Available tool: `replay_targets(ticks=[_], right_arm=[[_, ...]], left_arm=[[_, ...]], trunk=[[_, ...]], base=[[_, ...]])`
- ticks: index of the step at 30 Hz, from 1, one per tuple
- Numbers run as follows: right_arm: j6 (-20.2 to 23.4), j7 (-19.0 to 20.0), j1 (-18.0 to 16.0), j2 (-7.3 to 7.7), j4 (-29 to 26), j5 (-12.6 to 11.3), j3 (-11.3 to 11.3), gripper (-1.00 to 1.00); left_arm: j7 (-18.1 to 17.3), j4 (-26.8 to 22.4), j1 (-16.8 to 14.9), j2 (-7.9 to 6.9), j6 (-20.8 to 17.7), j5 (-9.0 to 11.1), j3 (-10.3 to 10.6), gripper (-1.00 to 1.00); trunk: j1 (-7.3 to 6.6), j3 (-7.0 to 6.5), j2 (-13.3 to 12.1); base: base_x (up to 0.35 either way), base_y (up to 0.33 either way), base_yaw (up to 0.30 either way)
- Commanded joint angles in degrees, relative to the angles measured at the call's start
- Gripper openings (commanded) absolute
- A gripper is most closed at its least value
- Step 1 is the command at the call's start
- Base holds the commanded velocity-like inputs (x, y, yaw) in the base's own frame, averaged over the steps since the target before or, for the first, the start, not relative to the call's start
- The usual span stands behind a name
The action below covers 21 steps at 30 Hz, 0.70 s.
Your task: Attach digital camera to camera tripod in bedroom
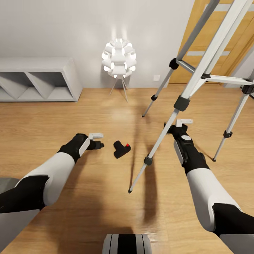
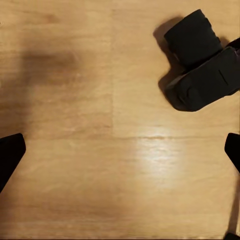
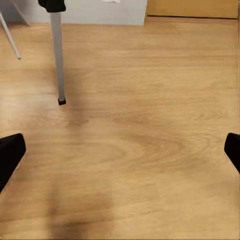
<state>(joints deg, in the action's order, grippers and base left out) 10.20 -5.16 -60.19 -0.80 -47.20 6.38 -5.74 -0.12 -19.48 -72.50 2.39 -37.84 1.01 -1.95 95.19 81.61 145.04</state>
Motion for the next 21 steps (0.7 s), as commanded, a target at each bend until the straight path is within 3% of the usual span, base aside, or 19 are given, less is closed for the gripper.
replay_targets(ticks=[1, 16, 21], right_arm=[[0.4, 0.0, 0.0, -0.13, -0.6, 0.6, -0.1, 1.0], [-5.1, 0.0, 0.2, -0.21, -0.6, 0.7, -0.1, 1.0], [-5.3, 0.0, 0.2, -0.18, -0.6, 0.7, -0.1, 1.0]], left_arm=[[0.0, 0.3, 0.0, -0.09, -0.3, 0.1, -0.2, 1.0], [-0.1, 1.8, 0.0, 0.38, -0.3, 0.2, -0.2, 1.0], [-0.1, 2.0, 0.0, 0.78, -0.3, 0.2, -0.2, 1.0]], trunk=[[-0.01, 0.04, 0.0], [-0.01, 0.04, 0.0], [-0.01, 0.04, 0.0]], base=[[0.001, 0.0, 0.0], [0.005, 0.0, 0.0], [0.246, -0.023, 0.0]])
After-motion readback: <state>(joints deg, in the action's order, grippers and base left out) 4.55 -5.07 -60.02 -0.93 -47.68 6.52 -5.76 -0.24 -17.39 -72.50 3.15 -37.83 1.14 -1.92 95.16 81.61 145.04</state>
